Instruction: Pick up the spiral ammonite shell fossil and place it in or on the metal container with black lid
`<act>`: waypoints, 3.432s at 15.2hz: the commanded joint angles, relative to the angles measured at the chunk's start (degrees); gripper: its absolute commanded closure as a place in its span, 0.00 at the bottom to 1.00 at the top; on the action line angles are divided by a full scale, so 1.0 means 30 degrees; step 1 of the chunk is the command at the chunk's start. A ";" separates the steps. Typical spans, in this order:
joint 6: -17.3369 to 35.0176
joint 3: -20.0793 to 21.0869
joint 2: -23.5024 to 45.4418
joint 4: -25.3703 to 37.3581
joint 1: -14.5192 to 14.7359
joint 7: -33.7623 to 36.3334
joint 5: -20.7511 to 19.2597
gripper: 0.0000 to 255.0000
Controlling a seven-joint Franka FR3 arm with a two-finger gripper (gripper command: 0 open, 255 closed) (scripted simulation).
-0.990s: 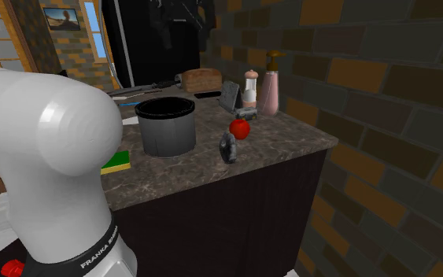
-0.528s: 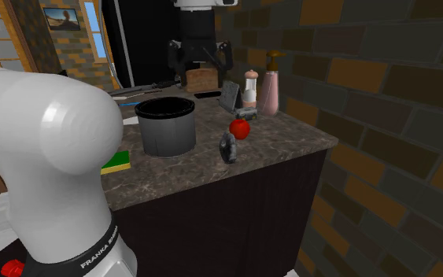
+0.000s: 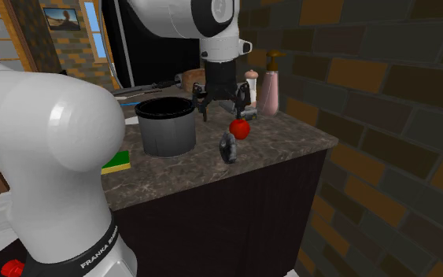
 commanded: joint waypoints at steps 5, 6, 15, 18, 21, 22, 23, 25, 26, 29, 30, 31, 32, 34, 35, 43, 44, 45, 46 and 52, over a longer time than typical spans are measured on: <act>0.3579 -0.1657 0.3074 -0.0327 0.0979 -0.2254 0.0183 0.00; 0.3948 -0.1774 0.3397 -0.0380 0.1087 -0.2335 0.0285 0.00; 0.5278 -0.2223 0.4610 -0.0527 0.1556 -0.2723 0.0801 0.00; 0.5279 -0.2223 0.4610 -0.0527 0.1556 -0.2722 0.0801 1.00; 0.5273 -0.2224 0.4605 -0.0526 0.1552 -0.2724 0.0798 1.00; 0.5272 -0.2225 0.4604 -0.0527 0.1551 -0.2726 0.0797 1.00; 0.5271 -0.2225 0.4600 -0.0530 0.1548 -0.2725 0.0794 1.00; 0.5270 -0.2227 0.4603 -0.0526 0.1550 -0.2729 0.0797 1.00; 0.5271 -0.2228 0.4601 -0.0528 0.1548 -0.2730 0.0795 1.00; 0.4538 -0.1980 0.3997 -0.0381 0.1338 -0.2498 0.0542 1.00; 0.4171 -0.1866 0.3702 -0.0301 0.1245 -0.2403 0.0438 1.00; 0.3807 -0.1752 0.3416 -0.0215 0.1160 -0.2319 0.0351 1.00; 0.3446 -0.1643 0.3138 -0.0126 0.1082 -0.2242 0.0276 1.00; 0.2731 -0.1434 0.2606 0.0069 0.0951 -0.2110 0.0161 1.00; 0.2378 -0.1332 0.2352 0.0173 0.0893 -0.2054 0.0120 1.00; -0.0336 -0.0601 0.0610 0.1170 0.0614 -0.1749 0.0021 1.00; -0.0661 -0.0518 0.0427 0.1315 0.0595 -0.1724 0.0030 1.00; -0.0983 -0.0436 0.0252 0.1464 0.0580 -0.1701 0.0043 1.00; -0.1301 -0.0355 0.0084 0.1616 0.0567 -0.1681 0.0058 1.00; -0.3150 0.0101 -0.0772 0.2618 0.0534 -0.1589 0.0199 1.00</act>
